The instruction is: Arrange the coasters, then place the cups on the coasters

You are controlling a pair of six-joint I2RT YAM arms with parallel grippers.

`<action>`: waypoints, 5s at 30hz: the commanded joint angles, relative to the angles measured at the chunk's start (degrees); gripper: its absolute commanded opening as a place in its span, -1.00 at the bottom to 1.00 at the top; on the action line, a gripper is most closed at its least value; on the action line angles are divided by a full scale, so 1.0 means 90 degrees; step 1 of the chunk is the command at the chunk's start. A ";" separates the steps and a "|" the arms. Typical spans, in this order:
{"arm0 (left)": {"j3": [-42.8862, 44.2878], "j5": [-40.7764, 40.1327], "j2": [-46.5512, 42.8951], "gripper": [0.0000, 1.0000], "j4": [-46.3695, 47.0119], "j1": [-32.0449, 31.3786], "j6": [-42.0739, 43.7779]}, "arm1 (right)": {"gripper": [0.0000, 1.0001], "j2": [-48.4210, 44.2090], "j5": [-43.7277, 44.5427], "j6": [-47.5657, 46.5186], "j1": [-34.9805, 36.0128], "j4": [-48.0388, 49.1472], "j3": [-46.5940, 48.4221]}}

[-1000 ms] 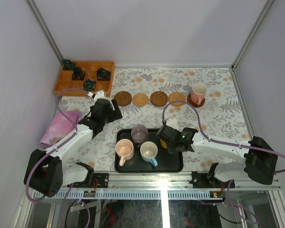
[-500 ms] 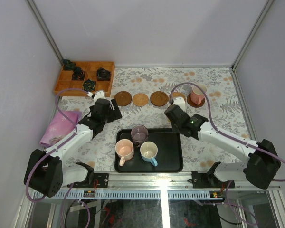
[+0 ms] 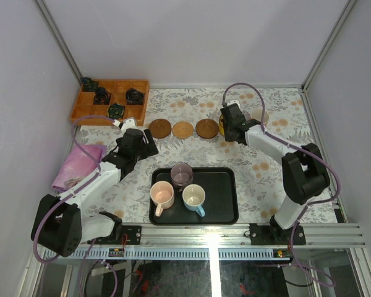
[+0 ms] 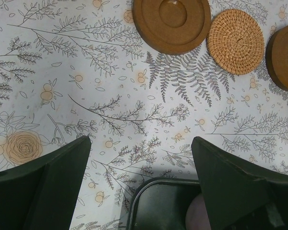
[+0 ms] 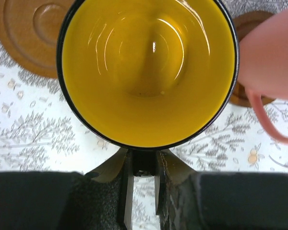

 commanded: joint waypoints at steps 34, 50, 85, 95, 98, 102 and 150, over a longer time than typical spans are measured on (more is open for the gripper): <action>0.0192 -0.0206 0.0063 0.73 0.0053 -0.0031 0.0185 | -1.00 0.0799 -0.0374 -0.0229 -0.0680 0.0889 0.0618; 0.0232 -0.0163 0.0166 0.73 0.0056 -0.0029 0.0184 | -1.00 0.0838 -0.0463 -0.0069 -0.0689 0.0781 0.0526; 0.0259 -0.0154 0.0219 0.73 0.0046 -0.0039 0.0188 | 0.27 -0.0243 -0.0335 0.0672 -0.0665 -0.0010 0.0215; 0.0224 -0.0078 0.0242 0.73 0.0012 -0.0032 0.0171 | 0.28 -0.2293 -0.1470 0.0585 0.0199 -0.0258 -0.1012; 0.0211 -0.0044 0.0251 0.73 -0.0006 -0.0037 0.0164 | 0.43 -0.2763 -0.1757 0.0365 0.0789 -0.0553 -0.1318; 0.0203 0.0013 0.0299 0.73 -0.0004 -0.0029 0.0135 | 0.70 -0.3255 -0.2035 0.0436 0.1424 -0.1007 -0.1628; 0.0103 -0.0195 0.0172 0.73 -0.0108 -0.0541 0.0100 | -0.36 -0.2024 -0.1805 0.2182 0.4732 -0.1712 -0.1518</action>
